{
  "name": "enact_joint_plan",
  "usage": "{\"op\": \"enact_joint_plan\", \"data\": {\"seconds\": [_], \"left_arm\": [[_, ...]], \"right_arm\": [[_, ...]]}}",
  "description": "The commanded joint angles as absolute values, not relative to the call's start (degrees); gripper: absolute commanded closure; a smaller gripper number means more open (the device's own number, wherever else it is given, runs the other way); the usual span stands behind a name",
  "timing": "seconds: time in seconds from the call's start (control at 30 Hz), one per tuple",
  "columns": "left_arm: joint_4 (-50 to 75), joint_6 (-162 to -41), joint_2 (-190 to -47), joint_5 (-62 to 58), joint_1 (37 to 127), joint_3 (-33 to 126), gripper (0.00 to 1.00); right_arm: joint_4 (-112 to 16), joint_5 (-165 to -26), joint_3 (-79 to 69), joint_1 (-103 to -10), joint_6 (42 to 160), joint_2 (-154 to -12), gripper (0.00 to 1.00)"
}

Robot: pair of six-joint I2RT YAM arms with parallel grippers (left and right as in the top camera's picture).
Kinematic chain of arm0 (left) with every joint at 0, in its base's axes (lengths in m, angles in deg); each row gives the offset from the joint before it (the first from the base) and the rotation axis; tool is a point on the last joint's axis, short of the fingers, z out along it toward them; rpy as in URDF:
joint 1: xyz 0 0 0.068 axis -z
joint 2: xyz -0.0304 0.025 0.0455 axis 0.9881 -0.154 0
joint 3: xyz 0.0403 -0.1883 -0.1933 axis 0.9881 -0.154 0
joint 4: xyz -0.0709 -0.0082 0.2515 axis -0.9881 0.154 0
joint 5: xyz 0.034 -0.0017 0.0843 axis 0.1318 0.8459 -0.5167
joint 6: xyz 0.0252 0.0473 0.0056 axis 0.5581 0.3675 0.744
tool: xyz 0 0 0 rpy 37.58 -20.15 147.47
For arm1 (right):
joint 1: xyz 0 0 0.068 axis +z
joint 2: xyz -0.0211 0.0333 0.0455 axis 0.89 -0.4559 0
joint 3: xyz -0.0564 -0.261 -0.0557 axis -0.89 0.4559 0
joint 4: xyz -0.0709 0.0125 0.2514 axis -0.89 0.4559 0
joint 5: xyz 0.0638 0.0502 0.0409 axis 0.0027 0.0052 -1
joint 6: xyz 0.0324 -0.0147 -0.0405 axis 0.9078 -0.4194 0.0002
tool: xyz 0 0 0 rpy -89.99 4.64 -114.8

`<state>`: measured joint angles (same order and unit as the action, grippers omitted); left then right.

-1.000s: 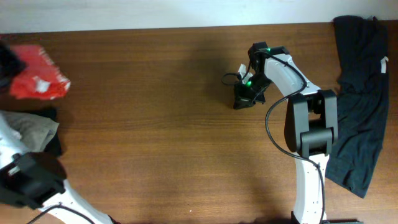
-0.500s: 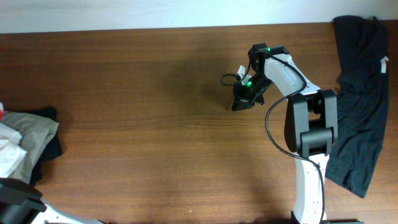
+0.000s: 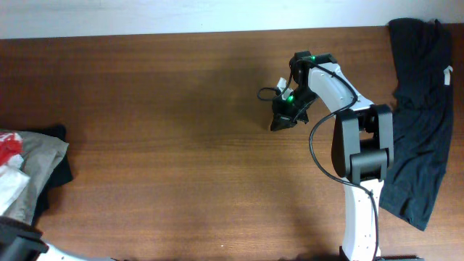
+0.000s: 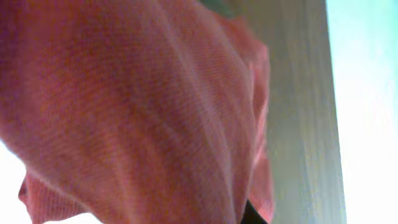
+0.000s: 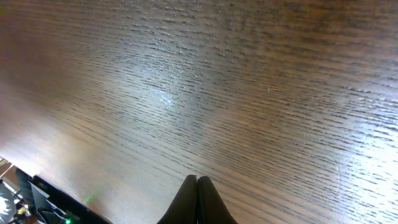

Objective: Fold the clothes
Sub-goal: 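Carry the folded shirt with the left gripper onto the left clothes pile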

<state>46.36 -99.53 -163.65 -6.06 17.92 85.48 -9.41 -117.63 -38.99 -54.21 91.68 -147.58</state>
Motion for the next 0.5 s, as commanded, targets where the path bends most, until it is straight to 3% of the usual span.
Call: {"op": "enact_joint_plan", "data": {"seconds": [0.0, 0.23, 0.37, 0.43, 0.47], "left_arm": [[46.47, -99.18, -161.82, -5.91, 15.65, 82.49, 0.99], [34.63, -100.99, -161.77, -4.51, 15.34, 58.01, 1.0], [32.83, -101.17, -161.77, -6.72, 15.36, 54.88, 0.99], [32.81, -101.84, -161.77, -6.72, 15.36, 54.88, 0.36], [32.92, -101.87, -161.77, -6.7, 15.36, 54.88, 0.21]], "right_arm": [[-9.17, -118.57, -40.02, -53.84, 91.52, -147.88, 0.96], [-7.83, -118.55, -40.02, -53.84, 91.7, -147.88, 0.96], [-7.88, -118.53, -40.02, -53.84, 91.68, -147.88, 0.96], [-7.88, -118.53, -40.02, -53.84, 91.68, -147.88, 0.92], [-7.88, -118.53, -40.02, -53.84, 91.68, -147.88, 0.92]]}}
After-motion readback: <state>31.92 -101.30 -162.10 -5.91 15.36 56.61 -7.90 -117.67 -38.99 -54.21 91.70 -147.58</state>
